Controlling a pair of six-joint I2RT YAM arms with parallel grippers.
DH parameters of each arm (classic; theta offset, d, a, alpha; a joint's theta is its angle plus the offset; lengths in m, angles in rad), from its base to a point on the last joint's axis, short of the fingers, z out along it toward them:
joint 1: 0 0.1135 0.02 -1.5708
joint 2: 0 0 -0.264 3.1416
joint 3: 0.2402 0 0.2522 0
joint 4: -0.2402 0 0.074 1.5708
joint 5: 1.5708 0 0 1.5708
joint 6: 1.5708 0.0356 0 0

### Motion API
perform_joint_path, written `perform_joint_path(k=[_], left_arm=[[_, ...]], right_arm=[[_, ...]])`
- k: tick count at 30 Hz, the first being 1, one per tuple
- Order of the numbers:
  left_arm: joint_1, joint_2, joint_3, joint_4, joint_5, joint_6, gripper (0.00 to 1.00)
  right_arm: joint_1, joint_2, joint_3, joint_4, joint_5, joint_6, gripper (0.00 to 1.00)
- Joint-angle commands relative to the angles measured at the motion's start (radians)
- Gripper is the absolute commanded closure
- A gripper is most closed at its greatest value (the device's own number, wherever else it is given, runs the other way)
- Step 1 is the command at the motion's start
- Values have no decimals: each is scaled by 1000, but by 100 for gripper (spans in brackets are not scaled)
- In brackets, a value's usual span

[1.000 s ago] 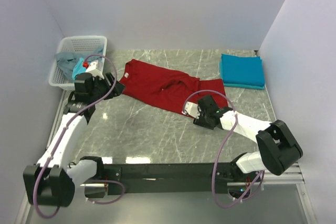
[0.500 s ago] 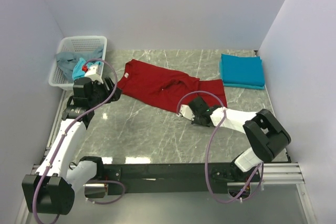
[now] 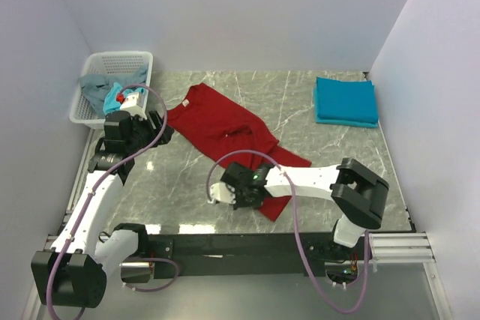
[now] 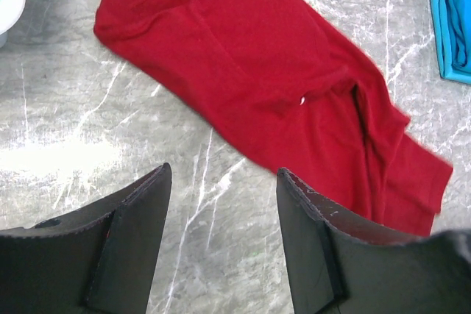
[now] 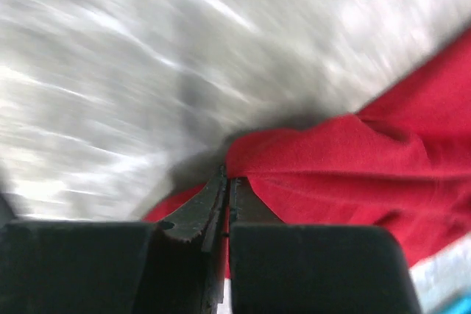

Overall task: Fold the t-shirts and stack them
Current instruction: Fold the tshirt

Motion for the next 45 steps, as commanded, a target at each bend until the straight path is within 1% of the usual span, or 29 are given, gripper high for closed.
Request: perform_joint_path(k=[1, 3, 4, 6, 9, 11, 12, 13, 14, 16, 17, 18, 19, 20, 21, 24, 25, 26, 28, 29, 32, 34, 38, 41, 42, 44, 45], left_arm=[[-1, -19, -1, 22, 4, 26, 35], [-1, -14, -5, 24, 11, 25, 35], [-1, -6, -6, 27, 14, 26, 35], [-1, 17, -6, 34, 21, 16, 34], [1, 50, -3, 48, 49, -7, 34], [3, 84, 5, 54, 81, -18, 33], [4, 95, 8, 60, 89, -30, 33], [6, 104, 11, 65, 96, -35, 33], [7, 121, 18, 70, 113, -40, 33], [7, 144, 35, 65, 129, -49, 33], [7, 170, 51, 65, 141, -54, 33], [7, 184, 57, 67, 161, -57, 34], [7, 213, 63, 73, 175, -63, 34], [7, 230, 69, 77, 182, -70, 34], [7, 247, 71, 80, 191, -86, 34], [7, 339, 89, 77, 199, -119, 36], [7, 383, 98, 74, 201, -127, 37], [7, 402, 100, 76, 193, -144, 37], [7, 443, 106, 83, 169, -161, 42], [7, 452, 107, 91, 165, -176, 43], [7, 492, 127, 82, 161, -182, 43], [7, 505, 135, 82, 172, -181, 43], [7, 518, 138, 90, 176, -181, 43], [7, 531, 143, 93, 184, -182, 43], [9, 535, 144, 91, 182, -182, 43], [7, 532, 144, 90, 181, -182, 43], [7, 531, 143, 88, 178, -182, 43]], right_arm=[[69, 41, 85, -122, -156, 22, 95], [75, 29, 117, -165, -208, -5, 80], [73, 12, 119, -177, -228, -13, 62], [75, -63, 104, -211, -259, -43, 50], [52, -192, 76, -220, -241, -64, 46], [-30, -284, 77, -235, -252, -67, 44], [-75, -310, 87, -242, -290, -65, 44], [-122, -333, 88, -243, -307, -62, 43], [-246, -355, 85, -224, -314, -53, 43], [-383, -393, 58, -196, -334, -35, 42], [-451, -395, 47, -167, -341, -22, 42], [-592, -372, 36, -160, -359, -12, 42], [-652, -349, 39, -167, -420, -8, 42], [-705, -290, 47, -186, -437, -7, 42], [-805, -259, 56, -187, -459, 2, 42], [-925, -133, 83, -183, -505, 10, 43], [-948, -99, 93, -183, -517, 12, 43], [-963, -35, 116, -179, -529, 15, 43], [-991, 30, 139, -179, -543, 13, 43], [-996, 82, 157, -180, -552, 12, 44], [-999, 152, 182, -206, -581, 8, 44], [-999, 170, 188, -222, -618, 2, 44], [-996, 188, 173, -234, -621, 4, 46], [-994, 212, 172, -240, -595, 7, 55], [-993, 219, 173, -243, -588, 8, 64], [-994, 225, 169, -272, -571, -7, 73], [-994, 220, 166, -283, -563, -16, 83]])
